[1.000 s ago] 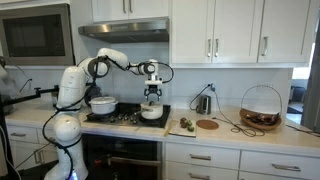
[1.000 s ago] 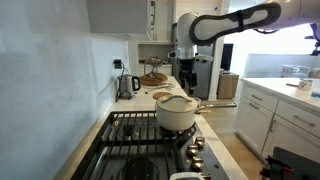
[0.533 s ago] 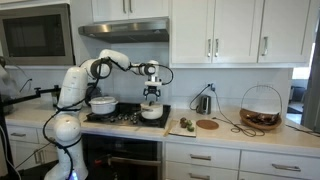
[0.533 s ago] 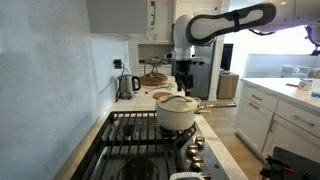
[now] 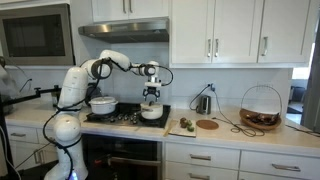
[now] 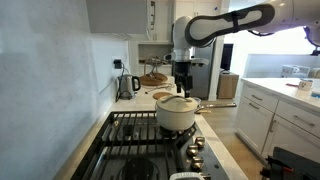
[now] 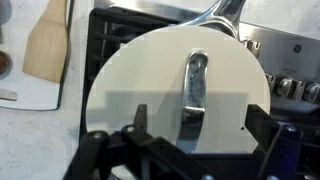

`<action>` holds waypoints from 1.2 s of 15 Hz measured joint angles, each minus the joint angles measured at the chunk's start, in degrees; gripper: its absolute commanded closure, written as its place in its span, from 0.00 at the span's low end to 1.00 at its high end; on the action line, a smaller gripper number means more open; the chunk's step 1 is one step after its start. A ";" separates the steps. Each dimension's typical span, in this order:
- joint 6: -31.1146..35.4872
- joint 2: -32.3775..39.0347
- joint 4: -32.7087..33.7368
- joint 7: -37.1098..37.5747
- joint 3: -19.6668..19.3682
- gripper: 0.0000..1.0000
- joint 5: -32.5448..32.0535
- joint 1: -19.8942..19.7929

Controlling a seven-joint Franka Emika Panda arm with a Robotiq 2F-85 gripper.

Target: Remove the lid from the pot and use the spatula to stir the contents inside.

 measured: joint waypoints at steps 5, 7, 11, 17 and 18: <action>0.03 0.91 0.01 0.00 0.42 0.00 0.00 0.28; 0.10 1.19 0.01 0.00 0.43 0.00 0.00 0.49; 0.56 1.51 0.01 0.00 0.46 0.00 0.00 0.82; 1.78 1.51 0.00 0.00 0.47 0.58 -0.02 0.86; 1.97 1.51 0.00 0.00 0.47 0.66 -0.02 0.86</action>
